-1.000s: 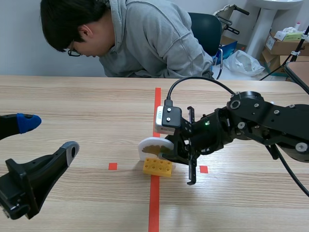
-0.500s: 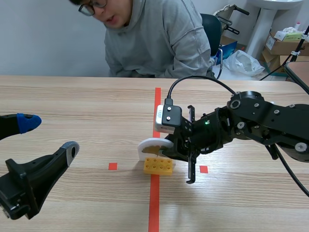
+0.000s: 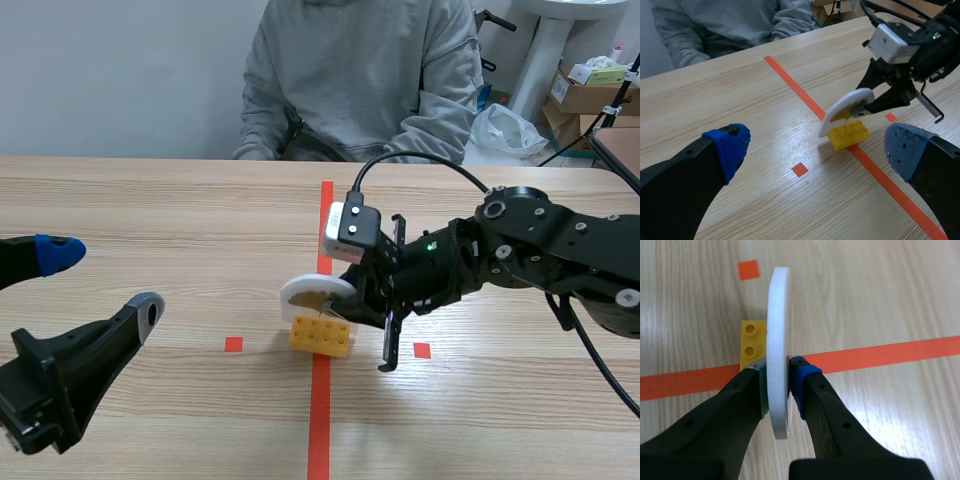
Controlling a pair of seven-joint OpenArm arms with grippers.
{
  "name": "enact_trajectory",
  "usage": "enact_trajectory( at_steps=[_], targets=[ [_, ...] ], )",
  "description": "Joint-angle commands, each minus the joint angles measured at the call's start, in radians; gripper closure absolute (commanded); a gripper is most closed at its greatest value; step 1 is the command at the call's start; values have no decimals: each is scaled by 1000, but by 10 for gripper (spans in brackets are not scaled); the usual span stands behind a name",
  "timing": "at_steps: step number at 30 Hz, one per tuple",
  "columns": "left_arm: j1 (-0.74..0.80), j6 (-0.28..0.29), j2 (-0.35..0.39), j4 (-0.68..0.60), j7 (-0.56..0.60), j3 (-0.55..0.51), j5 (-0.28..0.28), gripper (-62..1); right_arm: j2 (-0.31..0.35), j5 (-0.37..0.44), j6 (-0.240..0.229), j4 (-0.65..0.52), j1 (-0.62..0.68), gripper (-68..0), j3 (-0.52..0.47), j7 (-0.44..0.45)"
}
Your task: Do the leaf sorting experiment
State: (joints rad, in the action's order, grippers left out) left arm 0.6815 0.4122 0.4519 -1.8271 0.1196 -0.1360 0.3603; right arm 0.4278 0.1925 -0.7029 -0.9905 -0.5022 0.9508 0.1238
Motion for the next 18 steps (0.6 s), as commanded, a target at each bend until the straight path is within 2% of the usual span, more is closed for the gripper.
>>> enact_trajectory(
  at_steps=[1, 11, 15, 18],
  targets=[
    [-3, 2, -3, -10, 10, -1, 10, -572, 36, 30, 2, -45, -2, -9, -68, -5],
    [-3, 2, -3, -10, 10, -1, 10, -572, 147, 204, 3, -97, 159, -9, -406, -130],
    [-3, 2, -3, -10, 10, -1, 10, -572, 174, 236, 3, -97, 228, -9, -549, -150],
    [-3, 2, -3, -10, 10, -1, 10, -572, 182, 235, 27, -95, 263, -9, -645, -171]
  ],
)
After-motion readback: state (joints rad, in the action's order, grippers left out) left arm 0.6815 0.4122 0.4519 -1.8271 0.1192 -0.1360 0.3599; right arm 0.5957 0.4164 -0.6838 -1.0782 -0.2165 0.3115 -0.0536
